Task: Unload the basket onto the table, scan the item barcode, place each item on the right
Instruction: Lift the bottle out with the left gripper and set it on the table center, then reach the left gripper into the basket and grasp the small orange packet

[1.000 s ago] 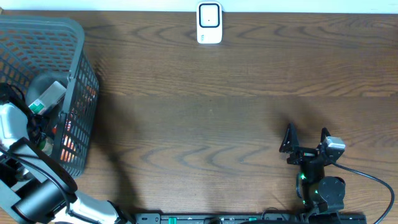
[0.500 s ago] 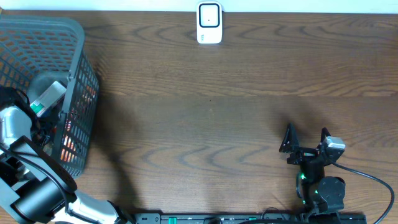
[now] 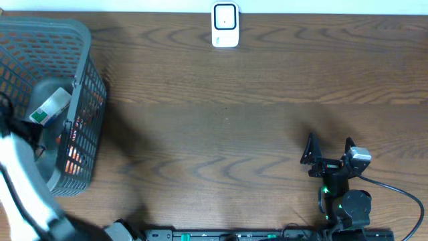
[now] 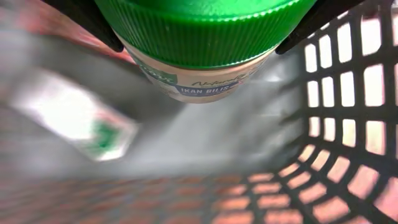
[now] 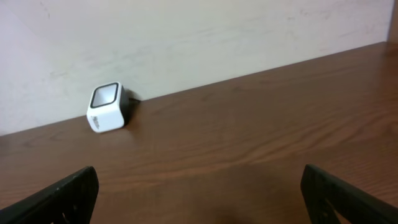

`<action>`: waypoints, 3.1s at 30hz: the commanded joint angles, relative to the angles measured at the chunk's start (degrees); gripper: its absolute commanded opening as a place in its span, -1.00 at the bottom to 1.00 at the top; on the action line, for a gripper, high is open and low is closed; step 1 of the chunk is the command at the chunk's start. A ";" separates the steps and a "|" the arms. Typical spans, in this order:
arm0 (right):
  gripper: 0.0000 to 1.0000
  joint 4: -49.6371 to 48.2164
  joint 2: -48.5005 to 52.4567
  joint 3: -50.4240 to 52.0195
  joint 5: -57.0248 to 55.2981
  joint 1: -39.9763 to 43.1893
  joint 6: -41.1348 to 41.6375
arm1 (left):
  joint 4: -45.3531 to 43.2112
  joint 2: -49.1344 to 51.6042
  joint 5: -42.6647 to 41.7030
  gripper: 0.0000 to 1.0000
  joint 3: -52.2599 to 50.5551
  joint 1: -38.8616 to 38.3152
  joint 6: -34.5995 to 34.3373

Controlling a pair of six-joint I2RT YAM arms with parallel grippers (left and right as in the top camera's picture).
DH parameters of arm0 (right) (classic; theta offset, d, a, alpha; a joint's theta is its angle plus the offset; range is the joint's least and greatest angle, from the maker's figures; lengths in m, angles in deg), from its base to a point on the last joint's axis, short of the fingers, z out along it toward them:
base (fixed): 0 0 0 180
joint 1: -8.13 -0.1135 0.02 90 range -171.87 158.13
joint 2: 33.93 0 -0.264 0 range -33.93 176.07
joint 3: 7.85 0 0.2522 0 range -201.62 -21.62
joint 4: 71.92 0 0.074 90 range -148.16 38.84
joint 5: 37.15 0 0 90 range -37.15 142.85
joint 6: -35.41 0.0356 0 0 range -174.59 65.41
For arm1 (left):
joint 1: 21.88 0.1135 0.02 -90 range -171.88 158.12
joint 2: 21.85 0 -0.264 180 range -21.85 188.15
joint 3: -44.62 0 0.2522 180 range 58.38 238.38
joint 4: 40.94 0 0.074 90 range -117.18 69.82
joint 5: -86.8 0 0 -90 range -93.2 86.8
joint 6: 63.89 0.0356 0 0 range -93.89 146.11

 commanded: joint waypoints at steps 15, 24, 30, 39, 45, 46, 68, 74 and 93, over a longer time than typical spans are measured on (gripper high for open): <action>0.99 0.20 -0.24 0.07 -0.39 -0.55 0.33 | -6.67 -33.86 -38.36 0.30 1.77 -24.70 -3.32; 0.99 0.20 -0.24 0.07 -0.39 -0.55 0.33 | -6.69 -17.51 -27.80 0.30 -0.15 -49.55 8.26; 0.98 0.20 -0.26 0.07 -0.39 -0.55 0.33 | -8.00 -2.36 -19.82 0.30 -0.15 -61.92 19.17; 0.99 0.20 -0.24 0.07 -0.39 -0.55 0.33 | -13.64 17.81 -14.71 0.32 -0.15 -74.07 42.42; 0.99 0.20 -0.24 0.07 -0.39 -0.55 0.33 | -15.63 25.31 -13.90 0.32 -0.15 -74.86 48.96; 0.99 0.20 -0.24 0.07 -0.39 -0.55 0.33 | -16.09 25.86 -13.90 0.32 -0.15 -74.86 49.62; 0.98 0.20 -0.26 0.07 -0.39 -0.55 0.33 | -4.46 -0.17 -18.18 0.87 7.85 -76.06 48.78; 0.99 0.20 -0.26 0.07 -0.39 -0.55 0.33 | -4.07 -20.13 10.86 0.96 8.35 -69.44 20.74; 0.99 0.20 -0.24 0.07 -0.39 -0.55 0.33 | 12.00 -3.45 -4.33 0.97 12.66 -2.73 14.91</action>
